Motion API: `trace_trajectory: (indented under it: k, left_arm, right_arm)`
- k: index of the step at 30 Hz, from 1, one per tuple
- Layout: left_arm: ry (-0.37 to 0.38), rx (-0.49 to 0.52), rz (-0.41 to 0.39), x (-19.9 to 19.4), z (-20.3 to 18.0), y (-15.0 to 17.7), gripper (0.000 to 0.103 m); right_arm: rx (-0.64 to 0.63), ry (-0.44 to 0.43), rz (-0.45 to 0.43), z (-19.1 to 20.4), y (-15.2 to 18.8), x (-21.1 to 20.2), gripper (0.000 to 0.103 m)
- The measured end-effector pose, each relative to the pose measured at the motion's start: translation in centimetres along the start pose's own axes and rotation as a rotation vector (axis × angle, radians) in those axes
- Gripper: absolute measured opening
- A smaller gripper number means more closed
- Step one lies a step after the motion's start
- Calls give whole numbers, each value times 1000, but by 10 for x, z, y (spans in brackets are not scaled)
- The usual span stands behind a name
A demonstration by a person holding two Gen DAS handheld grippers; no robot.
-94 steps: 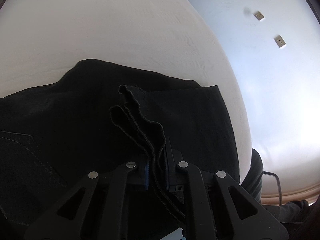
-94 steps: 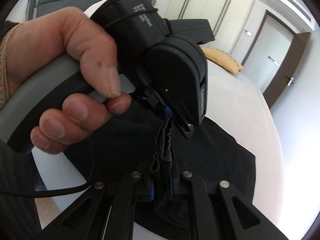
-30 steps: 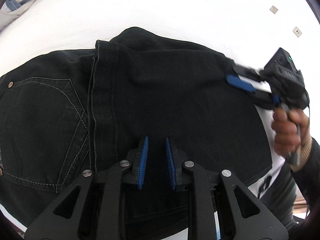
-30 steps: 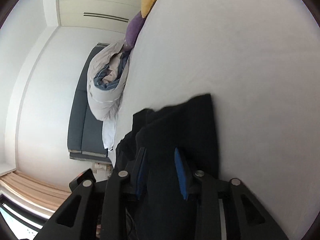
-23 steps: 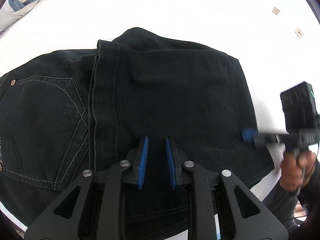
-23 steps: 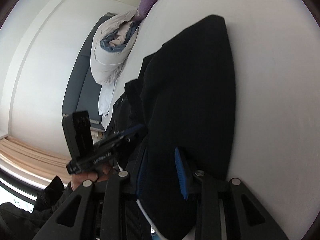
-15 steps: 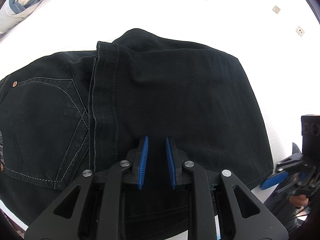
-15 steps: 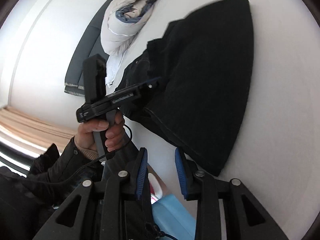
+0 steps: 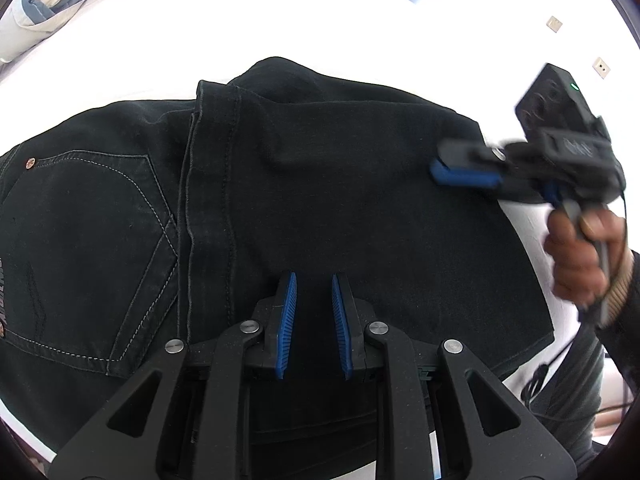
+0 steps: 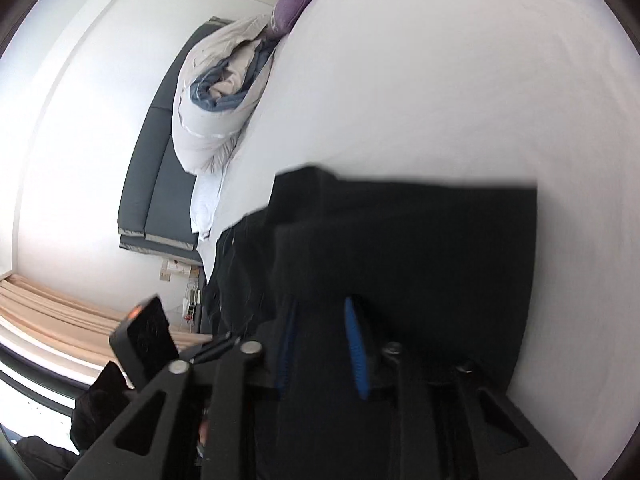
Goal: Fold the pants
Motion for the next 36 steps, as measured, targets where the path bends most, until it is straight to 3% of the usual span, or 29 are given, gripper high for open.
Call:
trace_trajectory:
  k: [4, 6, 8, 11, 13, 16, 19, 23, 26, 27, 29, 30, 32, 36]
  left_arm:
    - [1, 3, -2, -2, -3, 2, 18]
    - [5, 0, -3, -3, -2, 2, 18]
    - [8, -2, -5, -3, 0, 1, 18]
    - [8, -6, -12, -5, 2, 2, 18]
    - [10, -10, -17, -6, 3, 2, 18]
    - [24, -25, -34, -9, 6, 4, 18]
    - [35, -54, -52, -17, 12, 5, 18]
    - [17, -114, -97, -34, 28, 3, 18]
    - [35, -192, -188, -68, 51, 1, 18]
    - [49, -242, -223, -83, 66, 1, 23]
    - [65, -343, -283, -108, 99, 4, 63]
    - [66, -406, -338, -123, 120, 6, 93]
    - [79, -546, -471, -160, 166, 11, 99]
    - [156, -785, -544, -190, 247, 31, 99]
  right_arm:
    - [34, 53, -108, -14, -30, -15, 24]
    - [63, 85, -147, -20, -37, -26, 30]
    - [51, 33, -156, -8, -35, -31, 36]
    - [-4, -53, -68, 23, -1, -18, 53]
    - [-16, -59, 11, 32, 35, -5, 54]
    - [-82, -41, 1, 54, 79, -8, 53]
    - [-80, -87, 54, 84, 112, -10, 54]
    - [-109, -126, 76, 113, 135, -23, 54]
    - [-101, -141, 28, 123, 130, -27, 56]
    - [-89, -145, 4, 124, 126, -28, 56]
    - [-69, -140, -31, 121, 117, -28, 56]
    - [-58, -142, -43, 119, 113, -28, 56]
    - [-41, -149, -56, 118, 108, -24, 56]
    - [-21, -179, -64, 120, 101, -12, 56]
Point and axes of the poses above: each gripper's, at about its wrist camera, not at the fingertips, and x roughly the way its jaws point, z to its left, y to its underside, the point moved 8 cm from there along x, roughly the way its jaws point, and after that the axes turned 14 degrees about -x, right-handed, at the moved point
